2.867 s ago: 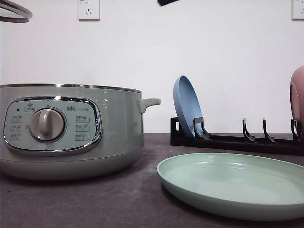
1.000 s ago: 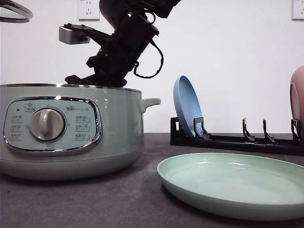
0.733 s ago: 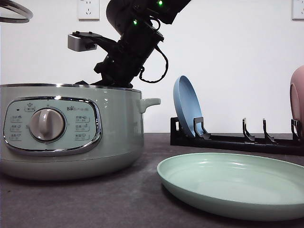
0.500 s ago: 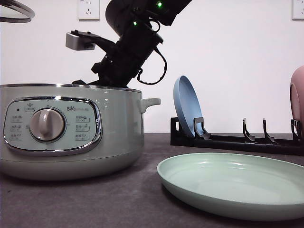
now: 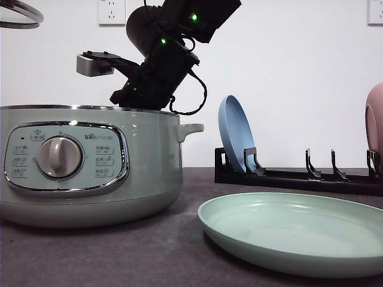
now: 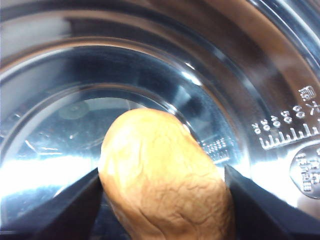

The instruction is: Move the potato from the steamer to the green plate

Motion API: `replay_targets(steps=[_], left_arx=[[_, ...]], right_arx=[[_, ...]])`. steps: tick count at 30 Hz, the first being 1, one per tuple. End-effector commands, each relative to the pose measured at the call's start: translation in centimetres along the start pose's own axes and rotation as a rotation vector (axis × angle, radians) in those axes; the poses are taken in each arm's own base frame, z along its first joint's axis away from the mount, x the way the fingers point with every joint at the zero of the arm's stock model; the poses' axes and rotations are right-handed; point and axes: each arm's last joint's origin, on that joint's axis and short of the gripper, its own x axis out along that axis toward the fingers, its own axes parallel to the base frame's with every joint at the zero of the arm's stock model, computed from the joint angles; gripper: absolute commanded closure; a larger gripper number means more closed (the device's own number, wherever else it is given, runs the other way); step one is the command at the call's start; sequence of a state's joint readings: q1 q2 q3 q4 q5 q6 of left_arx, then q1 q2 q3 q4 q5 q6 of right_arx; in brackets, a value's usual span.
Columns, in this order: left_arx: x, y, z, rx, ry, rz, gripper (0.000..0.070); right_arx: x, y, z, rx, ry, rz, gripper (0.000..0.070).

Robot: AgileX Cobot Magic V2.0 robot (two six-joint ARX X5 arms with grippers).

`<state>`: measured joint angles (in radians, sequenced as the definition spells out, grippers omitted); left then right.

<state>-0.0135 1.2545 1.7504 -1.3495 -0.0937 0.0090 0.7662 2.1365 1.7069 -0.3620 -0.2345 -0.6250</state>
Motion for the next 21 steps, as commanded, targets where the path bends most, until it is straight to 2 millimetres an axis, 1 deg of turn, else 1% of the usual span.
replay_targets(steps=[1,2,5,8,10,12,16,19,21], left_arx=[[-1.2,0.1,0.7,-0.009,-0.085,0.000,0.0699],[-1.2,0.1,0.7,-0.009,-0.085,0.000,0.0699],[-1.2,0.1,0.7,-0.010,-0.085,0.000,0.0700],[-1.2,0.1,0.7,-0.009,-0.085,0.000,0.0700],[-1.2,0.1,0.7,-0.009,-0.085,0.000,0.0699],[-1.2,0.1,0.7,-0.009,-0.086,0.000,0.0699],[-1.2,0.1,0.8,-0.010,-0.093,0.000,0.0700],[-1.2,0.1,0.8,-0.010,-0.093,-0.001,0.0699],[-1.2,0.1,0.8,-0.010,-0.093,-0.001,0.0700]], right_arx=[[1.4,0.5,-0.3,0.026,0.019,0.014,0.0494],[1.3,0.4,-0.2,0.034,0.014,0.011,0.0506],[0.8,0.0,0.6,0.073,-0.002,0.002,0.0506],[-0.3,-0.8,2.2,0.128,-0.037,-0.012,0.0506],[-1.4,-1.4,3.5,0.154,-0.059,-0.015,0.0507],[-2.7,-1.9,4.7,0.173,-0.085,-0.012,0.0508],[-6.0,-2.7,7.3,0.223,-0.133,-0.027,0.0566],[-8.8,-3.1,8.6,0.265,-0.146,-0.034,0.0572],[-10.8,-3.3,9.0,0.294,-0.143,-0.039,0.0573]])
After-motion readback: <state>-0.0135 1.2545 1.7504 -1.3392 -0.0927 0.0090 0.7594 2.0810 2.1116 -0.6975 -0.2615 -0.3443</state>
